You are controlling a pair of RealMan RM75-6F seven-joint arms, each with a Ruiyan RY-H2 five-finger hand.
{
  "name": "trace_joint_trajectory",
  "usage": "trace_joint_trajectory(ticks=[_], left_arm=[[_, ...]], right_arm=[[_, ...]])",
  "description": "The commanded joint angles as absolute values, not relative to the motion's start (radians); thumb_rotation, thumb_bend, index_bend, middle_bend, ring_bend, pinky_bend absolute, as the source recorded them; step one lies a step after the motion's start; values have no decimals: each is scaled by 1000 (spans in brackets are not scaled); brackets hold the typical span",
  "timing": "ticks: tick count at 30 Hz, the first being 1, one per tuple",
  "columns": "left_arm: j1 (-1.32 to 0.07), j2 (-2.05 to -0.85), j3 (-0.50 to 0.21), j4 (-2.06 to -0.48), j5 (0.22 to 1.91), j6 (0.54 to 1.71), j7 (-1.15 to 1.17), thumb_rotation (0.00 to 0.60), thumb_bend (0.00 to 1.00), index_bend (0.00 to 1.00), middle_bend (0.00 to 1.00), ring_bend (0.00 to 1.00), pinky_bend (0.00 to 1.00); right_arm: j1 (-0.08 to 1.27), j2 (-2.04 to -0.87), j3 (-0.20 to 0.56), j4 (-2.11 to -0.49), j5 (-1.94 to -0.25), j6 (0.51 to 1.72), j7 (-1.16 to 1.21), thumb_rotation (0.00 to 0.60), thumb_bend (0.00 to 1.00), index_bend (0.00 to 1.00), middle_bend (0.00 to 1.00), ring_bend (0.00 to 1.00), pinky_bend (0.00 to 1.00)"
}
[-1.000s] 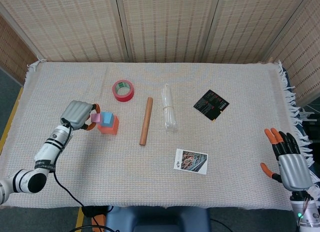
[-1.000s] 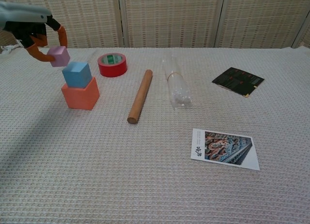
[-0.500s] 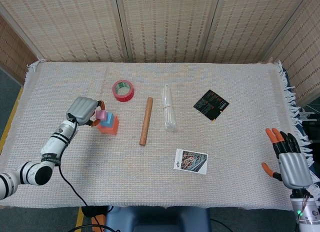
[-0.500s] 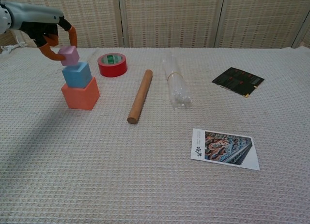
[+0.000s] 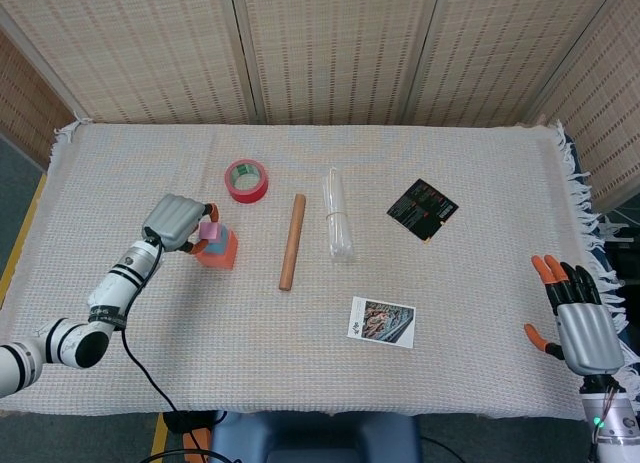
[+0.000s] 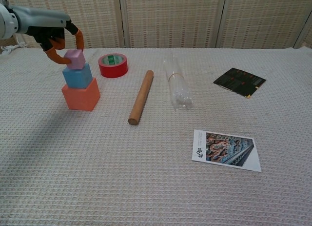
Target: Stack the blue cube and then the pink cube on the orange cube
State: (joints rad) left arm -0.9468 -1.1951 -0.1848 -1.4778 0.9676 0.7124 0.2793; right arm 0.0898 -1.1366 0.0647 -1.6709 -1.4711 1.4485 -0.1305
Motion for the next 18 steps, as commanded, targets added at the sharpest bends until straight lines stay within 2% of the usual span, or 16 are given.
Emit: trace_joint_trajectory(ticks=[1, 18], left_arm=[[-948, -1197, -183, -1473, 970, 714, 275, 600, 326, 450, 1000, 1000, 1000], [-956, -1202, -169, -1449, 962, 715, 270, 600, 327, 405, 1000, 1000, 1000]], right_arm=[[90, -1135, 64, -1673, -1469, 1446, -133, 600, 155, 0, 0, 0, 0], [91, -1129, 61, -1683, -1462, 1438, -142, 600, 154, 0, 0, 0, 0]])
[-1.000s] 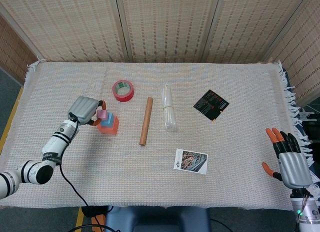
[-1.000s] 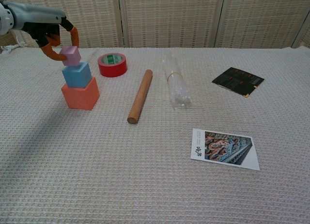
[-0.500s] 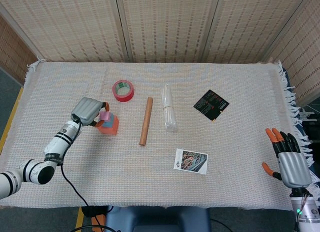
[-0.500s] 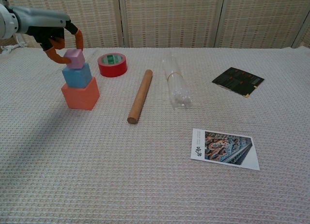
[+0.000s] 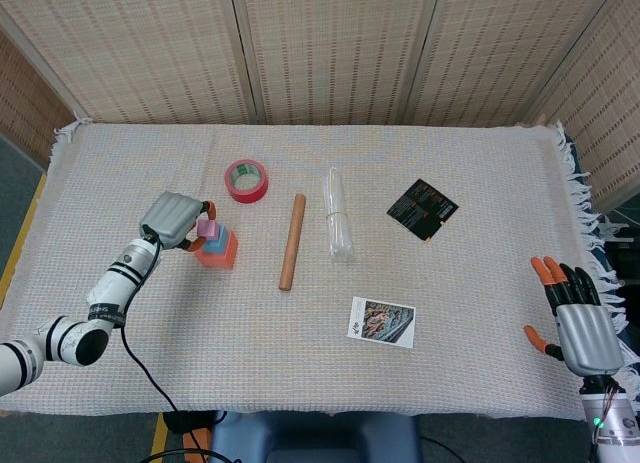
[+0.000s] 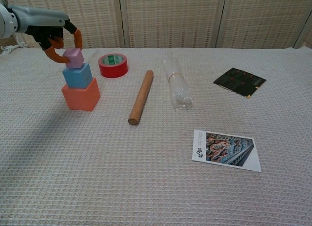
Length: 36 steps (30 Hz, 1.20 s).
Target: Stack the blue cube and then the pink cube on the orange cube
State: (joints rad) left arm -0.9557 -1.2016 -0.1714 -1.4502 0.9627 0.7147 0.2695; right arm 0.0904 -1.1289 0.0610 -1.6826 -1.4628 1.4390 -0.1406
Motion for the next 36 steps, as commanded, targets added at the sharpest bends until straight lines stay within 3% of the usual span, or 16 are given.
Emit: trace_joint_trajectory(ticks=[1, 10, 18, 26, 30, 31, 32, 36], left_arm=[[-956, -1202, -169, -1450, 962, 715, 270, 600, 328, 402, 1000, 1000, 1000], [-961, -1198, -162, -1445, 956, 700, 262, 600, 327, 273, 1000, 1000, 1000], [-952, -1175, -157, -1489, 984, 720, 258, 600, 328, 226, 1000, 1000, 1000], [-886, -1117, -121, -1638, 1075, 821, 272, 600, 327, 184, 1000, 1000, 1000], [-768, -1075, -67, -1725, 1181, 954, 212, 600, 327, 179, 981, 973, 998], [-729, -1068, -50, -1736, 1215, 999, 190, 600, 329, 178, 916, 904, 961], [-687, -1063, -29, -1741, 1252, 1050, 164, 600, 328, 178, 790, 773, 867], [-446, -1103, 74, -1669, 1409, 1365, 84, 600, 330, 144, 185, 129, 292]], right_arm=[[91, -1129, 60, -1683, -1461, 1436, -142, 600, 154, 0, 0, 0, 0], [95, -1129, 61, -1685, -1452, 1426, -153, 600, 154, 0, 0, 0, 0], [98, -1132, 62, -1686, -1446, 1421, -161, 600, 155, 0, 0, 0, 0], [98, -1130, 53, -1692, -1462, 1423, -159, 600, 155, 0, 0, 0, 0], [92, -1123, 46, -1696, -1480, 1434, -148, 600, 154, 0, 0, 0, 0], [91, -1121, 45, -1697, -1483, 1435, -146, 600, 154, 0, 0, 0, 0], [90, -1119, 43, -1697, -1486, 1437, -144, 600, 154, 0, 0, 0, 0], [87, -1117, 33, -1702, -1502, 1439, -141, 600, 155, 0, 0, 0, 0]])
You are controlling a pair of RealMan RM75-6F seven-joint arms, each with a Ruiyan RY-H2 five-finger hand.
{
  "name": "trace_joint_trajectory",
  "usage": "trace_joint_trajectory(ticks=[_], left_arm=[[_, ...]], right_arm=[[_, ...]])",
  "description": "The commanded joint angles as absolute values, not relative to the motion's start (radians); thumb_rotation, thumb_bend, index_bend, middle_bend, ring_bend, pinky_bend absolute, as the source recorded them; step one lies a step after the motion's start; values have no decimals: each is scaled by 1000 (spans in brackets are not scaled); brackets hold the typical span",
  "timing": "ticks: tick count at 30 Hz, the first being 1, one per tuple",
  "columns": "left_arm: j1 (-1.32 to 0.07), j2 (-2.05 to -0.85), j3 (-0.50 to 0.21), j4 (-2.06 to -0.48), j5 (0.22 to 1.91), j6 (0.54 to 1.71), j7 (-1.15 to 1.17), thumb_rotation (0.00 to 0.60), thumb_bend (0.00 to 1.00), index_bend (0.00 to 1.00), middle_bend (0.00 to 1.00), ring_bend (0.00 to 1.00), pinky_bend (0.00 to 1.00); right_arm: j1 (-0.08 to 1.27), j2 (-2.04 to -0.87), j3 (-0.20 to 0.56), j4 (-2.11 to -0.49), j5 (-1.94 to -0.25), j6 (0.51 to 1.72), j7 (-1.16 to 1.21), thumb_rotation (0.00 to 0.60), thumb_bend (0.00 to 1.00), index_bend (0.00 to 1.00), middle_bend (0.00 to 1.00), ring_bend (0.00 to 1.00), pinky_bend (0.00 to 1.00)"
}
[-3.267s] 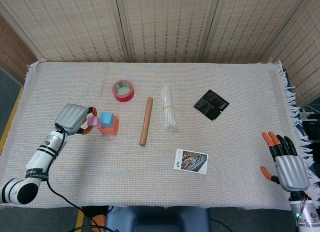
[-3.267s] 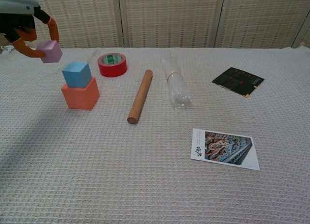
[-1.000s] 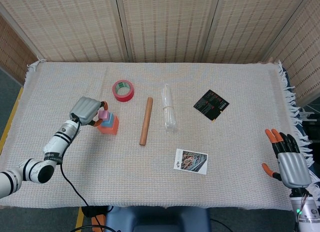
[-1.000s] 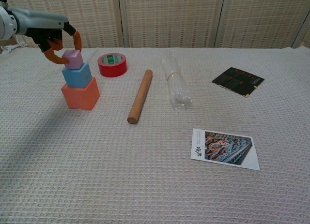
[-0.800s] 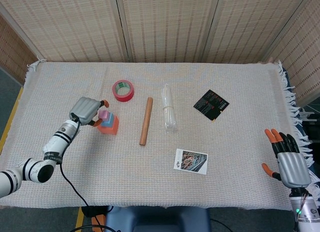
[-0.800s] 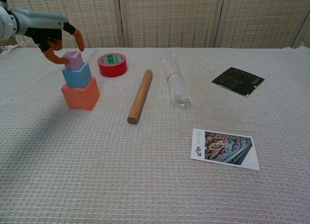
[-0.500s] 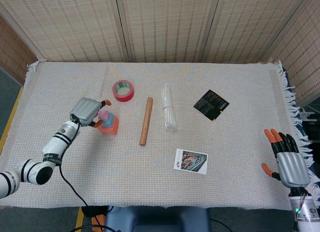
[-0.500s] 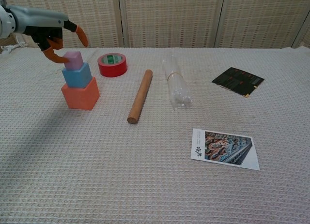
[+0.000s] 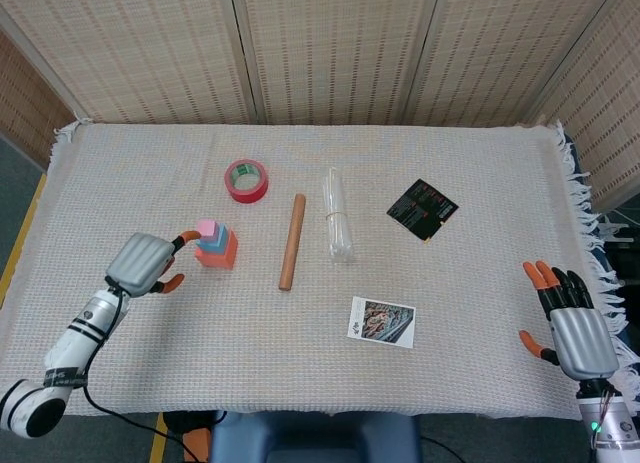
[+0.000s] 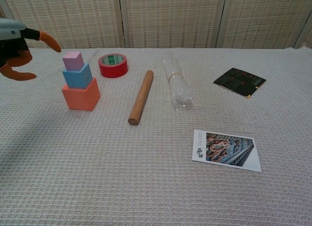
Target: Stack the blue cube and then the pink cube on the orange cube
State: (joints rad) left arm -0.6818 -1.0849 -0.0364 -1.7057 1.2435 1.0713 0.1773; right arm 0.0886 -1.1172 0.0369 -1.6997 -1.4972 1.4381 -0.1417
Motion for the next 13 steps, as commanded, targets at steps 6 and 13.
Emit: trace_joint_trajectory(ticks=[6, 13], left_arm=[[-178, -1279, 104, -1432, 1491, 1736, 3, 600, 335, 98, 0, 0, 90], [-134, -1269, 88, -1387, 1539, 1774, -83, 600, 345, 91, 0, 0, 85]], right_arm=[[83, -1129, 22, -1704, -1523, 1447, -163, 600, 155, 0, 0, 0, 0], [81, -1128, 6, -1712, -1545, 1444, -175, 600, 155, 0, 0, 0, 0]])
